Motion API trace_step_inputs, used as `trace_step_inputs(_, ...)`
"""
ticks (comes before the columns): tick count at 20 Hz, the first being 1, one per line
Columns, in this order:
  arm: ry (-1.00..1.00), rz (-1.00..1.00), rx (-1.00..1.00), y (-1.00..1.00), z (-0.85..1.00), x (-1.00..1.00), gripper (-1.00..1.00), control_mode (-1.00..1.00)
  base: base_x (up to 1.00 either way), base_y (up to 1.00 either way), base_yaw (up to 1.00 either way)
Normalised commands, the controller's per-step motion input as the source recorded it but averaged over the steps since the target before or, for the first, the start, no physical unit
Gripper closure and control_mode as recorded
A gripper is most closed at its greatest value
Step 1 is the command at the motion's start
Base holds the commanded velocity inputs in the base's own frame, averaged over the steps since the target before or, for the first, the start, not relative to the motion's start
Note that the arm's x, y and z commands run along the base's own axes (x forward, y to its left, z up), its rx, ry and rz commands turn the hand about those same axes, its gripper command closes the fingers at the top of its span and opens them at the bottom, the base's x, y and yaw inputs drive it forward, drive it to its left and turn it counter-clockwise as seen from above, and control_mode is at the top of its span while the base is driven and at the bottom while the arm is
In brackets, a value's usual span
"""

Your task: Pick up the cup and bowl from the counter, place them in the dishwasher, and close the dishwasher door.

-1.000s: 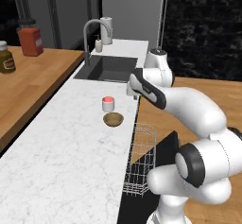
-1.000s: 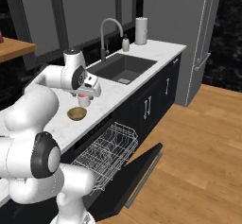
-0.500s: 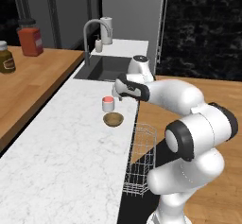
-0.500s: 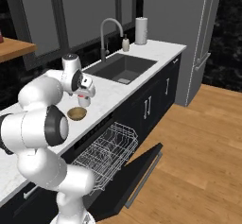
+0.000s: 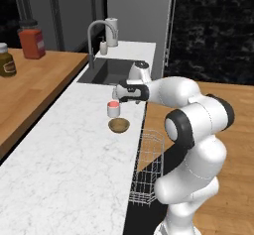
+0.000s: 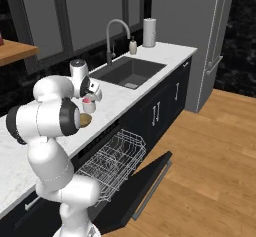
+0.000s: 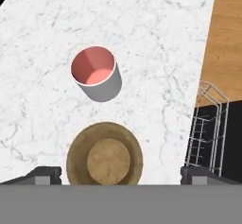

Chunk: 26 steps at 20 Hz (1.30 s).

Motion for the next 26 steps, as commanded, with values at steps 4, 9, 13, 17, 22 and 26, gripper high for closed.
trace_step_inputs(4,-0.02,-0.02,0.00,0.00,-0.36,0.32,-1.00,-1.00,0.00,0.00,0.00)
trace_step_inputs(9,-0.03,-0.01,0.00,0.00,-0.27,0.28,-1.00,-1.00,0.00,0.00,0.00)
trace_step_inputs(13,-0.01,-0.02,0.00,0.01,-0.25,0.27,-1.00,-1.00,0.00,0.00,0.00)
trace_step_inputs(17,-0.01,-0.02,0.00,0.01,-0.22,0.23,-1.00,-1.00,0.00,0.00,0.00)
trace_step_inputs(22,0.00,-0.02,0.01,0.02,-0.13,0.29,-1.00,-1.00,0.00,0.00,0.00)
trace_step_inputs(26,-0.01,-0.02,0.01,0.08,-0.02,0.32,-1.00,-1.00,0.00,0.00,0.00)
